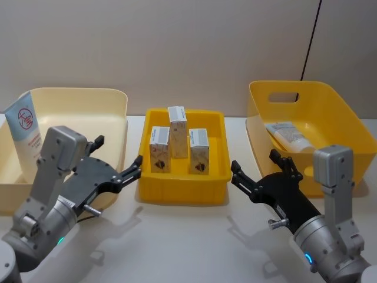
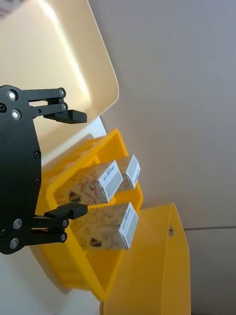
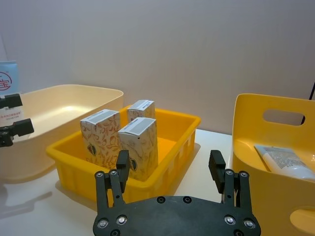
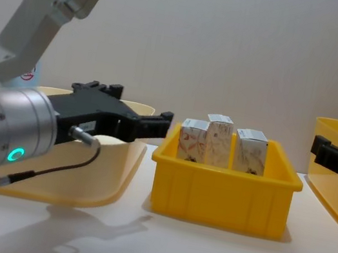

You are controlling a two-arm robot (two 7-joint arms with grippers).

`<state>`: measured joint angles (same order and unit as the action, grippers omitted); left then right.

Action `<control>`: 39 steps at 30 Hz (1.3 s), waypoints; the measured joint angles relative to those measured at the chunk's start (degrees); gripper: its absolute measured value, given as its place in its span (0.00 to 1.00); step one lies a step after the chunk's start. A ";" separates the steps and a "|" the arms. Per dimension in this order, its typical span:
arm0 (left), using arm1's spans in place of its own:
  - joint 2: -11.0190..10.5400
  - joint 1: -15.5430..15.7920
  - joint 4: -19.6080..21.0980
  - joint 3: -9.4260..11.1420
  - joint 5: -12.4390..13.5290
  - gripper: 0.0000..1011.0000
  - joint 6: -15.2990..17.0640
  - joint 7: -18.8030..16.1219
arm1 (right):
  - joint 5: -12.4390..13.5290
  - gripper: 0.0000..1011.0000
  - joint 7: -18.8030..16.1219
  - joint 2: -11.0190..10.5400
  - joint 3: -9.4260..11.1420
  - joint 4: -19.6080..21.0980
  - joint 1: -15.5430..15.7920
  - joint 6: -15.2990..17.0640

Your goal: Bimanual collaborative sorting of washing and personal care products

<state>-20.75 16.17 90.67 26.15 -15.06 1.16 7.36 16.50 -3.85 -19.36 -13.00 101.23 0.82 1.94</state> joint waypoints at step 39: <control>-1.14 -2.58 2.54 -0.13 3.58 0.99 -0.40 -6.75 | 1.10 0.99 -3.10 2.35 -1.04 -4.92 -5.79 4.25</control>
<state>-21.89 13.59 93.21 26.03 -11.48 0.76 0.62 17.61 -6.95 -17.02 -14.04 96.30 -4.97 6.19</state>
